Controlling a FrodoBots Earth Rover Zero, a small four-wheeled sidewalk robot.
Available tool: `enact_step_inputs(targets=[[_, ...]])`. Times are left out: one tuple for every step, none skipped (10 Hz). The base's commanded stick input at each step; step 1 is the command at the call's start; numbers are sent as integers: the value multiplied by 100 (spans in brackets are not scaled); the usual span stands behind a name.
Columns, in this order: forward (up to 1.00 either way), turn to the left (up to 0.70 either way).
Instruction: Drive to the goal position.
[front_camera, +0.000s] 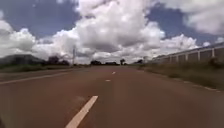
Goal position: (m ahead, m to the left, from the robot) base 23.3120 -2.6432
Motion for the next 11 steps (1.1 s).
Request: enact_step_inputs(targets=[[100, 0], [100, 0], [100, 0], [100, 0], [100, 0], [100, 0], [100, 0], [100, 0], [100, 0], [100, 0], [100, 0]])
